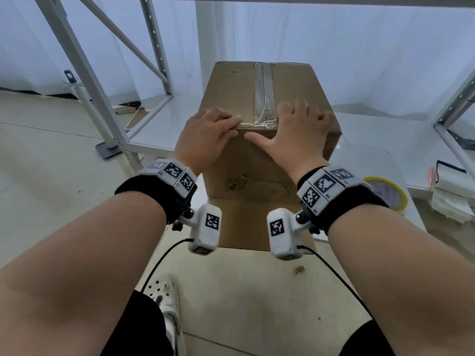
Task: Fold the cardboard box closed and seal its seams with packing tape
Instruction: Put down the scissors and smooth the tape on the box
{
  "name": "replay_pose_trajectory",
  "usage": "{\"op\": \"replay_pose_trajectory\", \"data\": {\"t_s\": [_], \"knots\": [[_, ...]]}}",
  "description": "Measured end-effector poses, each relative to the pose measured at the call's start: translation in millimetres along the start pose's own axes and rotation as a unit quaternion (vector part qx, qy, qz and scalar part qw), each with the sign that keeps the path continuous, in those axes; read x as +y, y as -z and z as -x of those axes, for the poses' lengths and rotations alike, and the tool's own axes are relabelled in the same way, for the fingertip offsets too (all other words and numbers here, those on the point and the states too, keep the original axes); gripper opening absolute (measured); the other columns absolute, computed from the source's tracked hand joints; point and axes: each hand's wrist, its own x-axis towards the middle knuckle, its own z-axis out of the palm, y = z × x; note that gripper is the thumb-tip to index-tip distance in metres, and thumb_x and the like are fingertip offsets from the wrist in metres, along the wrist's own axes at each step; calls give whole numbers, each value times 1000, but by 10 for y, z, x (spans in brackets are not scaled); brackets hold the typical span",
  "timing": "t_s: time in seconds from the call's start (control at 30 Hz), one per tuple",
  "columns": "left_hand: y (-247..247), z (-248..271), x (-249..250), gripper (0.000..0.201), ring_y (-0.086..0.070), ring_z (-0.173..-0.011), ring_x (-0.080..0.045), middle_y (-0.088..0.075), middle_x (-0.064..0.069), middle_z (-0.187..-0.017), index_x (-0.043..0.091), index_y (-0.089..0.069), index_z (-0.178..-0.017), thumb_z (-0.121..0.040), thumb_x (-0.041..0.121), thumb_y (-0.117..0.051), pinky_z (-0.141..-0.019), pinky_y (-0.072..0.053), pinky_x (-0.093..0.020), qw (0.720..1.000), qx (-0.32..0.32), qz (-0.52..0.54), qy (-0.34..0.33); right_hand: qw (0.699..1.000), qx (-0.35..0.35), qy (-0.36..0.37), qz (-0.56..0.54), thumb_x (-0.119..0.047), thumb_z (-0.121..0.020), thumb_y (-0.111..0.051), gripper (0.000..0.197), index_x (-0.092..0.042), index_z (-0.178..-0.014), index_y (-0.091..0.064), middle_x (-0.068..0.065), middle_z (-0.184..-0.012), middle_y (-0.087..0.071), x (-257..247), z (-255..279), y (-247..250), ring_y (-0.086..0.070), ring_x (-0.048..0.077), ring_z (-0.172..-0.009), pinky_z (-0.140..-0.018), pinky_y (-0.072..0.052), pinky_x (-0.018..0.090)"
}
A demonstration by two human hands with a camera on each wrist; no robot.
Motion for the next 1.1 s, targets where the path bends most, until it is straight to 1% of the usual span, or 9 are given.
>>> {"op": "replay_pose_trajectory", "data": {"t_s": [0.17,0.37,0.47,0.53,0.63,0.7,0.8,1.0,1.1], "knots": [[-76,-1,21,34,-47,-119,-25,-57,-1,-125,22,-58,-128,-97,30,-47,-103,-30,-41,998,24,51,28,1000,-15,21,-2,-71,-83,-45,65,-17,-119,-50,8,-119,-49,7,-6,-7,-46,29,-111,-95,-29,45],[-89,-45,105,36,-44,-120,-28,-54,-4,-125,17,-57,-126,-100,34,-38,-105,-26,-40,1000,11,10,19,993,-7,82,-90,-39,-95,-52,34,-25,-125,-60,-3,-119,-57,327,46,56,-50,20,-111,-103,-23,36],[-69,-103,257,47,-48,-112,-25,-55,-7,-119,11,-57,-115,-96,46,-31,-99,-35,-36,1000,-3,16,14,986,-28,99,-132,-31,-94,-57,39,-25,-133,-56,-5,-129,-58,439,33,137,-48,18,-121,-108,-20,35],[-63,-153,382,47,-49,-114,-24,-54,-7,-122,12,-54,-120,-96,46,-33,-97,-37,-35,999,-17,30,-22,980,-51,107,-157,-34,-89,-64,53,-25,-139,-48,-4,-139,-52,509,49,184,-40,16,-133,-113,-15,32],[-119,-234,573,45,-46,-121,-24,-52,-3,-130,24,-46,-137,-99,44,-35,-102,-34,-39,997,-35,-10,-67,982,-65,100,-145,-40,-86,-66,70,-28,-147,-33,-5,-152,-35,578,107,189,-19,16,-145,-108,2,27],[-199,-282,693,43,-44,-117,-25,-52,0,-125,30,-50,-133,-98,48,-33,-99,-31,-39,999,-31,-28,-31,987,-55,88,-120,-42,-87,-65,73,-30,-148,-28,-5,-154,-30,649,135,150,-15,16,-146,-111,10,31],[-306,-326,786,39,-48,-109,-30,-53,-4,-116,22,-56,-116,-96,48,-36,-93,-33,-42,997,-2,-70,-8,991,-19,58,-115,-39,-86,-66,72,-29,-147,-29,-1,-152,-33,782,158,103,-21,18,-144,-117,6,40],[-322,-329,765,50,-41,-113,-28,-44,-5,-122,22,-46,-121,-87,57,-51,-98,-28,-43,988,-47,-139,-40,990,-22,13,-139,-38,-83,-69,78,-25,-148,-28,1,-150,-35,1052,217,56,-25,20,-142,-118,0,40],[-293,-322,819,52,-41,-111,-26,-44,-3,-117,23,-47,-113,-87,66,-38,-96,-28,-43,993,-44,-112,-17,990,-37,-3,-139,-40,-82,-68,82,-25,-149,-24,2,-153,-31,1124,252,3,-23,21,-142,-118,-3,41]]}}
